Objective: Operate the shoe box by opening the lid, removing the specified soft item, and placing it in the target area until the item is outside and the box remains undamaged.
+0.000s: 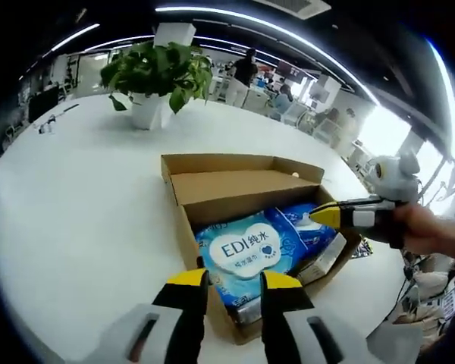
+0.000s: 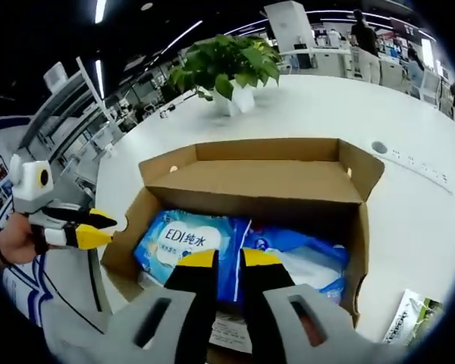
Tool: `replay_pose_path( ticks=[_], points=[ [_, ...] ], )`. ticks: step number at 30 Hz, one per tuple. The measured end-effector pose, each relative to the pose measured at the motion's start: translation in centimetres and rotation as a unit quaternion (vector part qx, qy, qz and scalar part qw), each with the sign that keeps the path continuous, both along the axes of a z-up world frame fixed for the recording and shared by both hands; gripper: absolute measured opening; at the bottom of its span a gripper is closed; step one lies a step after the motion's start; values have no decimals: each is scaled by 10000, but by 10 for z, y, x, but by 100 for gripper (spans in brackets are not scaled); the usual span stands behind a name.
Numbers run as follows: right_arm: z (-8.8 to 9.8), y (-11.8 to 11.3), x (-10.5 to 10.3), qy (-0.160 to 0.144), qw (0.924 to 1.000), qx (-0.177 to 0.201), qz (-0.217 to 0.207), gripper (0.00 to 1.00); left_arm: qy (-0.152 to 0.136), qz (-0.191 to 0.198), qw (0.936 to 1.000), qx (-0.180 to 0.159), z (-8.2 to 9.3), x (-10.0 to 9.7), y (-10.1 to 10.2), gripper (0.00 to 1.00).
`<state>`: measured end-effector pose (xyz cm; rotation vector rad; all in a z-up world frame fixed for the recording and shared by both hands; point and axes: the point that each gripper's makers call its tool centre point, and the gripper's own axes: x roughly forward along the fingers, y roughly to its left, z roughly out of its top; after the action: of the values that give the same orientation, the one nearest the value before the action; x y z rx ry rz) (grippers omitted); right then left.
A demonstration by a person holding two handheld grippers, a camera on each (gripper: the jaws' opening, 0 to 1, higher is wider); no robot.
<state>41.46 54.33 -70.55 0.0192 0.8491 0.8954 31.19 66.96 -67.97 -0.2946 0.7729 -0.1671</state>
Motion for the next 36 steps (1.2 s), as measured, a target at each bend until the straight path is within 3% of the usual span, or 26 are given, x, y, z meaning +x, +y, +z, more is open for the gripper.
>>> replay_pose_path(
  ticks=[9,17,22,29,36],
  points=[
    [-11,14,8,91,10000,-1,25,12,-8,85,10000,0,0,-16,8,28],
    [-14,16,-6,195,9997,-146,43,14,-73,135,9999,54,5,-19,18,30],
    [-29,18,5,305,9993,-210,70,15,-112,177,9998,59,7,-19,22,31],
    [-42,21,20,376,9991,-190,74,9,-134,97,9998,98,6,-19,20,33],
    [-35,18,22,296,9994,-112,150,4,-88,86,9999,122,-1,-17,18,33]
  ],
)
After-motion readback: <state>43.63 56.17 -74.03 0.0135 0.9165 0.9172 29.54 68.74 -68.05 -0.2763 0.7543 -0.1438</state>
